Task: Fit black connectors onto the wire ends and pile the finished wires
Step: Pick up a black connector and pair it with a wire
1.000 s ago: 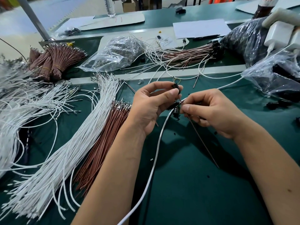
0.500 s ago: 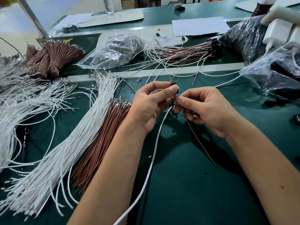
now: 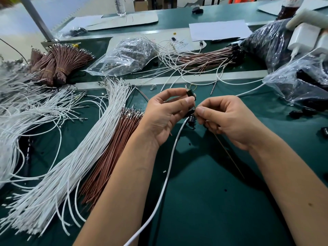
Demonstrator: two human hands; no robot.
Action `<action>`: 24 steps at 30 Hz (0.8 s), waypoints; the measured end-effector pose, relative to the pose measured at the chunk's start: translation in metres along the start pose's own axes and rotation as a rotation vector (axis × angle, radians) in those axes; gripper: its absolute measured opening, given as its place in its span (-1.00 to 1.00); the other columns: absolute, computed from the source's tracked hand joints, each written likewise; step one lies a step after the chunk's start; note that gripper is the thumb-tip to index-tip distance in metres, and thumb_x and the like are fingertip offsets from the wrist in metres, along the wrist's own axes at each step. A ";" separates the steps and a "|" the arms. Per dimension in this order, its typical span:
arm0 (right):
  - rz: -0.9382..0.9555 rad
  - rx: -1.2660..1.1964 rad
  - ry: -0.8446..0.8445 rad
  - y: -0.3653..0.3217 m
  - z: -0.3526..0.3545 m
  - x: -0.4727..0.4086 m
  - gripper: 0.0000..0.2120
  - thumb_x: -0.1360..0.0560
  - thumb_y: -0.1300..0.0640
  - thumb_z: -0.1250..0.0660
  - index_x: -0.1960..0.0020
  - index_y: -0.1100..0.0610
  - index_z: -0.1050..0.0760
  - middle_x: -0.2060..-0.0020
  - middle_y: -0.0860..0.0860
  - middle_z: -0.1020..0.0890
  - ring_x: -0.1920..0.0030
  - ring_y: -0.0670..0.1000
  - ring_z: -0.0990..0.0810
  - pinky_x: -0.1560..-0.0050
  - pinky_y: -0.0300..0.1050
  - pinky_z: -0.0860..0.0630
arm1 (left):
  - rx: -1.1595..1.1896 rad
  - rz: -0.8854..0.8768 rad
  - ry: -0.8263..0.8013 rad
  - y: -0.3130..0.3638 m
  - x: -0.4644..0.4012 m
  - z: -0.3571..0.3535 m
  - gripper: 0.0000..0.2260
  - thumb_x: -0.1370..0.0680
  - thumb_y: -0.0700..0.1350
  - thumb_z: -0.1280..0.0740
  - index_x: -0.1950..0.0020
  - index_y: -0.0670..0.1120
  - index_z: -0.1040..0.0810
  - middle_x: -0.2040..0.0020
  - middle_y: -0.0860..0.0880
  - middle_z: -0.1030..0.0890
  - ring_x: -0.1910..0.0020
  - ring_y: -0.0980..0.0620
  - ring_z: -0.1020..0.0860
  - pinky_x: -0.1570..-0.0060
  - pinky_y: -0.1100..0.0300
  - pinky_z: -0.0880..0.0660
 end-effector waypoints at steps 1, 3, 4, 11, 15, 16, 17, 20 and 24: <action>0.002 0.001 0.001 0.000 0.000 0.000 -0.82 -0.60 0.22 -0.40 0.18 0.11 -0.66 0.39 0.05 -0.60 0.51 -0.12 -0.35 0.51 -0.29 -0.23 | 0.002 -0.001 0.001 0.000 0.000 0.000 -0.72 -0.24 -0.31 -0.51 0.08 -0.16 -0.63 0.15 -0.15 -0.69 0.25 0.00 -0.67 0.22 0.29 -0.60; 0.011 0.006 -0.003 0.001 0.001 0.000 -0.83 -0.59 0.21 -0.41 0.17 0.12 -0.66 0.39 0.05 -0.61 0.50 -0.11 -0.35 0.51 -0.28 -0.23 | -0.002 -0.004 0.001 0.001 0.001 -0.001 -0.71 -0.24 -0.30 -0.51 0.07 -0.16 -0.63 0.15 -0.15 -0.69 0.24 0.00 -0.66 0.21 0.29 -0.60; 0.018 0.008 -0.007 0.001 0.001 0.000 -0.85 -0.58 0.20 -0.41 0.17 0.12 -0.66 0.38 0.05 -0.61 0.50 -0.11 -0.35 0.51 -0.28 -0.24 | -0.007 -0.006 0.003 0.001 0.001 -0.002 -0.71 -0.24 -0.30 -0.51 0.07 -0.16 -0.62 0.14 -0.15 -0.69 0.24 0.00 -0.66 0.21 0.29 -0.60; 0.053 0.020 -0.083 0.002 0.002 0.000 -0.88 -0.48 0.05 -0.44 0.16 0.09 -0.67 0.37 0.05 -0.60 0.48 -0.12 -0.36 0.49 -0.32 -0.28 | 0.041 -0.008 0.023 0.002 0.001 0.000 -0.71 -0.26 -0.30 -0.51 0.05 -0.17 -0.60 0.11 -0.17 -0.68 0.19 -0.02 -0.64 0.23 0.31 -0.58; 0.056 0.038 -0.109 0.004 0.002 0.000 -0.88 -0.49 0.04 -0.43 0.14 0.07 -0.67 0.37 0.03 -0.59 0.46 -0.10 -0.36 0.47 -0.31 -0.28 | 0.044 -0.019 0.019 0.004 0.002 0.000 -0.73 -0.26 -0.30 -0.50 0.07 -0.17 -0.61 0.12 -0.17 -0.68 0.26 0.03 -0.65 0.24 0.31 -0.57; 0.056 0.037 -0.115 0.005 0.002 0.000 -0.89 -0.49 0.04 -0.43 0.14 0.07 -0.67 0.36 0.03 -0.59 0.46 -0.10 -0.36 0.47 -0.30 -0.28 | 0.044 -0.021 0.020 0.004 0.002 0.000 -0.73 -0.26 -0.30 -0.50 0.07 -0.17 -0.61 0.12 -0.17 -0.68 0.26 0.03 -0.65 0.23 0.31 -0.57; 0.056 0.037 -0.121 0.004 0.002 0.000 -0.89 -0.50 0.04 -0.43 0.14 0.07 -0.67 0.36 0.03 -0.59 0.46 -0.10 -0.36 0.47 -0.30 -0.28 | 0.045 -0.022 0.021 0.004 0.002 0.000 -0.73 -0.26 -0.30 -0.50 0.07 -0.17 -0.61 0.11 -0.16 -0.68 0.26 0.03 -0.65 0.22 0.31 -0.58; 0.061 0.042 -0.136 0.004 0.002 0.000 -0.88 -0.51 0.04 -0.42 0.13 0.06 -0.68 0.36 0.02 -0.59 0.45 -0.11 -0.36 0.46 -0.31 -0.27 | 0.053 -0.024 0.024 0.004 0.001 0.001 -0.74 -0.26 -0.30 -0.50 0.07 -0.17 -0.61 0.11 -0.17 -0.67 0.26 0.02 -0.65 0.22 0.32 -0.57; 0.057 0.052 -0.132 0.003 0.002 0.001 -0.87 -0.52 0.03 -0.41 0.13 0.05 -0.68 0.35 0.02 -0.59 0.45 -0.09 -0.34 0.44 -0.26 -0.25 | 0.047 -0.025 0.017 0.005 0.001 0.001 -0.75 -0.26 -0.30 -0.50 0.09 -0.16 -0.62 0.10 -0.17 -0.67 0.25 0.02 -0.64 0.20 0.32 -0.58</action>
Point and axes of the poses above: each hand's wrist, its own x-axis away from the middle knuckle, its own z-axis out of the back of the hand, y = z × x, the point moved 3 cm from there along -x, towards the middle knuckle
